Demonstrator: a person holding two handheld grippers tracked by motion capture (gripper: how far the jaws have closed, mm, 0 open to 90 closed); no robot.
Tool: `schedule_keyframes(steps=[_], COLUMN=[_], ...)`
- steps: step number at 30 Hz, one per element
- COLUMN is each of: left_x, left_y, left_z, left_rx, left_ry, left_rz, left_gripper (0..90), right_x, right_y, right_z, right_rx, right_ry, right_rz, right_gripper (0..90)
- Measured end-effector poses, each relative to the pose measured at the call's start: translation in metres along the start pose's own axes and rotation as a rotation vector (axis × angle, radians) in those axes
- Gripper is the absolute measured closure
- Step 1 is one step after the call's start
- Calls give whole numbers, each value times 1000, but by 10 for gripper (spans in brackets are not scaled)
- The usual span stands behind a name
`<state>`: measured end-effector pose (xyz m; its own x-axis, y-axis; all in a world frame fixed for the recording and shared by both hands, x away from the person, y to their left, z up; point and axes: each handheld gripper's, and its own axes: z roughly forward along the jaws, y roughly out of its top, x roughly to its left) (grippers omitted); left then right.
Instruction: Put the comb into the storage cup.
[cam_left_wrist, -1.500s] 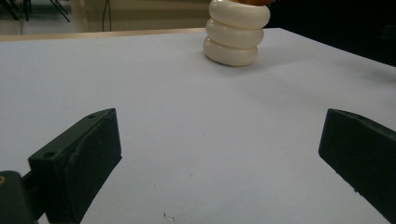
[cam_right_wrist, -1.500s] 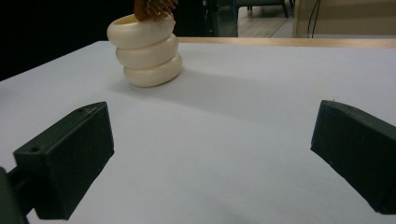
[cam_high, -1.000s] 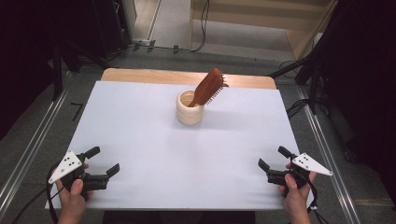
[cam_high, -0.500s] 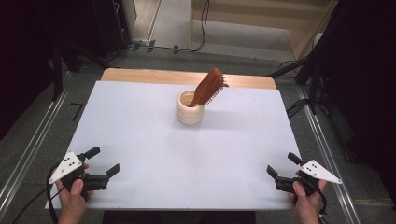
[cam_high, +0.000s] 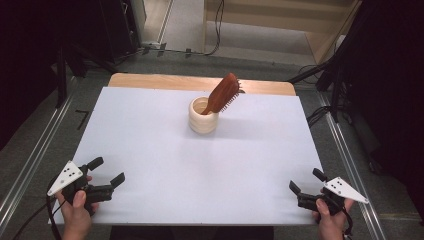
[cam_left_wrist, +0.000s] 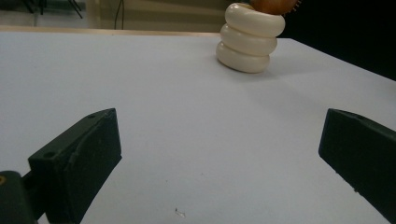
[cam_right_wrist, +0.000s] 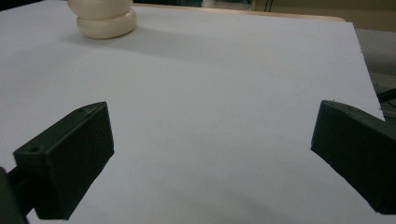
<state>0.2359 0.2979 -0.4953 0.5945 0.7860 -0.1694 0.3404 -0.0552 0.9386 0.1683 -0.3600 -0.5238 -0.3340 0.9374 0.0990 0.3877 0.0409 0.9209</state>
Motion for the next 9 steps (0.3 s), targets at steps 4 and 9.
schedule_keyframes(steps=[4, 9], left_x=[1, 1], left_y=[0, 0], left_z=[1, 2], left_rx=[11, 21], left_ry=[12, 10], left_rz=[-10, -17], left_gripper=[0, 0], right_x=[3, 0], right_y=[0, 0], right_z=[3, 3], right_rx=[22, 16], right_ry=[-24, -9], right_rz=[-20, 4], right_gripper=[0, 0])
